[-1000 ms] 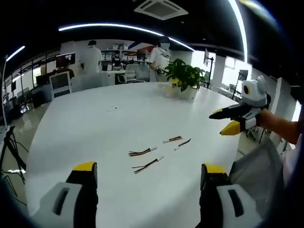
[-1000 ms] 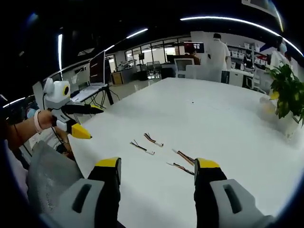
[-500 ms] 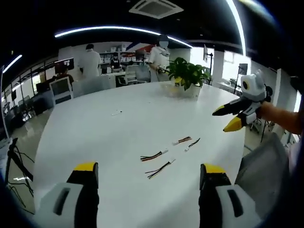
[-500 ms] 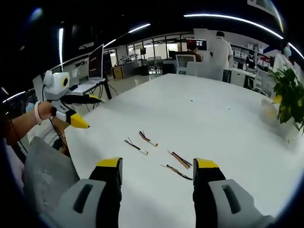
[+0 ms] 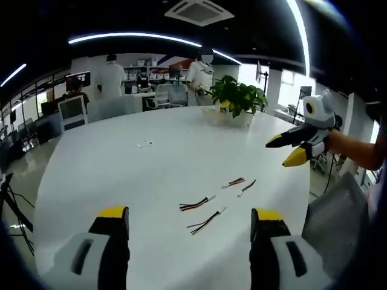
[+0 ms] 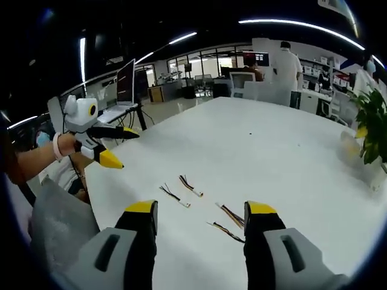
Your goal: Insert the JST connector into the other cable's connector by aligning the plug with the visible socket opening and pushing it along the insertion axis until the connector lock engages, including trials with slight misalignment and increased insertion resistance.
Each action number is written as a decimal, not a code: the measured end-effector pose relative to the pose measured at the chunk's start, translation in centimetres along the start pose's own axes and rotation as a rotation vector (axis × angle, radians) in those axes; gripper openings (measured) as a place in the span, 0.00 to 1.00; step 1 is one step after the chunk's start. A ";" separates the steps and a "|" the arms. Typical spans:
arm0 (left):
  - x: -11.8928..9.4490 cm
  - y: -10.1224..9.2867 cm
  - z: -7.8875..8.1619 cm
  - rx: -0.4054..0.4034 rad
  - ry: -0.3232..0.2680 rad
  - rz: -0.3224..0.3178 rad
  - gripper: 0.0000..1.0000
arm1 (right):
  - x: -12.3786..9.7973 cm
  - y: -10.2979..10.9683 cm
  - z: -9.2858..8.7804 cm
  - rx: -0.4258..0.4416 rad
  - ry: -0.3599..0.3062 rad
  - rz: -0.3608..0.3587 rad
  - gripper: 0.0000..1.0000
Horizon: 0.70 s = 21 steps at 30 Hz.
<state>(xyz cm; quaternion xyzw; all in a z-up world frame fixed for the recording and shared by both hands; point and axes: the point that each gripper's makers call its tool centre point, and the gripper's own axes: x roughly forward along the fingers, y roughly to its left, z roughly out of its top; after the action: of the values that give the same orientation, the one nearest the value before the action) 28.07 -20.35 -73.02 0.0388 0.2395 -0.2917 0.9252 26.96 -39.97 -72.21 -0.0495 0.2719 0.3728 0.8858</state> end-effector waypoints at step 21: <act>2.8 -1.0 2.1 0.028 -0.046 -0.083 0.74 | 3.6 -1.2 -0.9 -0.082 0.041 0.087 0.48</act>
<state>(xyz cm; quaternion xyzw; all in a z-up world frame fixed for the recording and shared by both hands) 30.44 -23.09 -72.43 0.0350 0.2156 -0.3339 0.9170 29.45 -38.81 -74.98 -0.0815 0.2762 0.4208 0.8602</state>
